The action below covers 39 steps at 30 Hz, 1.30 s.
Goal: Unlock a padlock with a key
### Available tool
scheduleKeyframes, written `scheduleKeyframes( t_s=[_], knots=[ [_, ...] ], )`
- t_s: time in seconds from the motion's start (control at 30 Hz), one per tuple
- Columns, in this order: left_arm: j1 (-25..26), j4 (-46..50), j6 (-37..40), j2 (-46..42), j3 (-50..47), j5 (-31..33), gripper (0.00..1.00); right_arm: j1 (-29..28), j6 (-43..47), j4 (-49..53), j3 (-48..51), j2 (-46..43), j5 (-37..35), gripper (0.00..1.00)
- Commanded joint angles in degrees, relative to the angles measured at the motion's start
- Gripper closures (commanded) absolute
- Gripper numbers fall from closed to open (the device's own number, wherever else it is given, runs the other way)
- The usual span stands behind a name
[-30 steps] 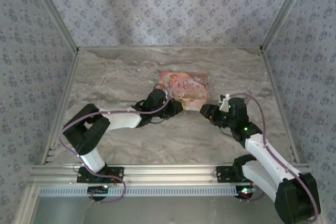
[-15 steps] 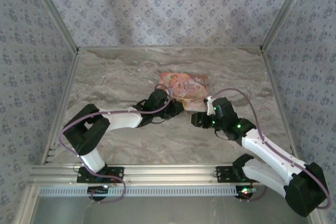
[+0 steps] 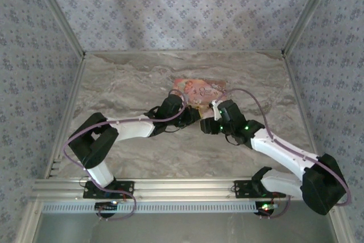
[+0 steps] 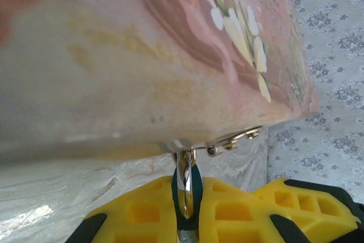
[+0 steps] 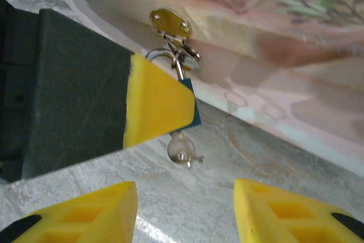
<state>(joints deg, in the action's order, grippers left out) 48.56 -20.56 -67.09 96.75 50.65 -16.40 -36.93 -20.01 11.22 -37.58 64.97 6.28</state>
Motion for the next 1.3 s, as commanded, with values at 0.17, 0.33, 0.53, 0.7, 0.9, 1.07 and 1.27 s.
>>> scheduleKeyframes(
  t_s=[0.17, 0.33, 0.53, 0.7, 0.9, 1.07, 1.27],
  knots=[
    [0.2, -1.7, -0.4, -3.9, 2.7, -3.1, 1.00, -0.4, 4.7, -1.3, -4.2, 4.7, -1.8, 0.53],
    [-0.1, -1.6, -0.5, -4.1, 3.0, -3.5, 1.00, -0.5, 5.8, -1.6, -5.0, 6.4, -2.0, 0.55],
    [-0.3, -1.6, -0.7, -4.0, 3.2, -4.1, 1.00, -0.8, 6.7, -2.1, -5.7, 7.7, -2.4, 0.60],
    [-0.3, -1.7, -0.6, -4.0, 3.4, -4.2, 1.00, -1.1, 7.4, -1.9, -7.0, 8.8, -2.6, 0.63],
    [-0.6, -1.7, -0.6, -3.9, 3.1, -4.3, 1.00, -1.2, 8.5, -1.7, -7.4, 9.8, 0.1, 1.00],
    [-0.8, -1.8, -0.4, -4.0, 2.4, -4.3, 1.00, -1.0, 7.6, -1.9, -6.8, 10.2, 2.1, 1.00],
    [-0.8, -0.3, 0.4, -3.9, 1.2, -3.2, 1.00, -0.8, 5.0, -1.1, -4.8, 8.3, 0.3, 0.54]
  ],
)
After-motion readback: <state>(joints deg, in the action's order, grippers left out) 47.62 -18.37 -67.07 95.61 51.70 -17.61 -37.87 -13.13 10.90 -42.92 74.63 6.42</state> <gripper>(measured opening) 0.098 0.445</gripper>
